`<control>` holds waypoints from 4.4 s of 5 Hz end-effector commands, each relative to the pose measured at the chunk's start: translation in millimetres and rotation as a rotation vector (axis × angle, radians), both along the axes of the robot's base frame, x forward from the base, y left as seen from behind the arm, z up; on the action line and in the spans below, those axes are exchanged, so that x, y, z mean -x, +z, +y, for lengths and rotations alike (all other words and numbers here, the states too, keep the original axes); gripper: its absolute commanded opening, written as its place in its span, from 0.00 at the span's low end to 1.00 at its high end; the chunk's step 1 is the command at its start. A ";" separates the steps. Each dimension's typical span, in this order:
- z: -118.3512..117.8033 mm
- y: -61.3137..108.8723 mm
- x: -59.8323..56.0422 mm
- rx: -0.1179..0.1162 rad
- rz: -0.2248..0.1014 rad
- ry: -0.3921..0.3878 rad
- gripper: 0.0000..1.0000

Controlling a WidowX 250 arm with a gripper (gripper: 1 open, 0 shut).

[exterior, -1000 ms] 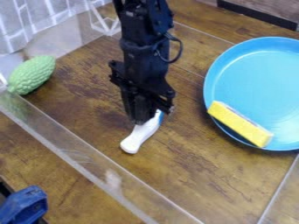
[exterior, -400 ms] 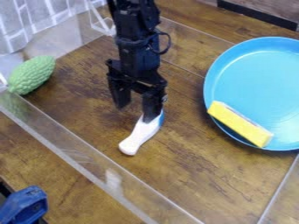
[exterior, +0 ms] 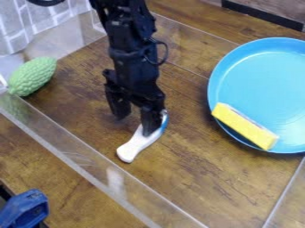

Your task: Put the white object in the blue tray

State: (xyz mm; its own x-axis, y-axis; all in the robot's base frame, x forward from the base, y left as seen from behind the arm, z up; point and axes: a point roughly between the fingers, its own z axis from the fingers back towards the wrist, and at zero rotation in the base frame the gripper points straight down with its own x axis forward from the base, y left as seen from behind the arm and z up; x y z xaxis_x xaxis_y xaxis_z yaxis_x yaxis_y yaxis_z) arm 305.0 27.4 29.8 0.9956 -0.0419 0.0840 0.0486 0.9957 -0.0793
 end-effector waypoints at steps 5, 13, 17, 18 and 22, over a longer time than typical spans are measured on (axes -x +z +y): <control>8.1 -2.6 -19.4 -0.019 -0.069 0.095 0.00; 5.9 108.8 -38.3 -0.029 -0.230 0.259 0.00; 9.1 101.4 -57.6 0.040 -0.261 0.123 0.00; -4.1 104.4 -59.2 0.056 -0.270 0.066 0.00; -23.3 97.6 -49.7 0.067 -0.301 0.055 0.00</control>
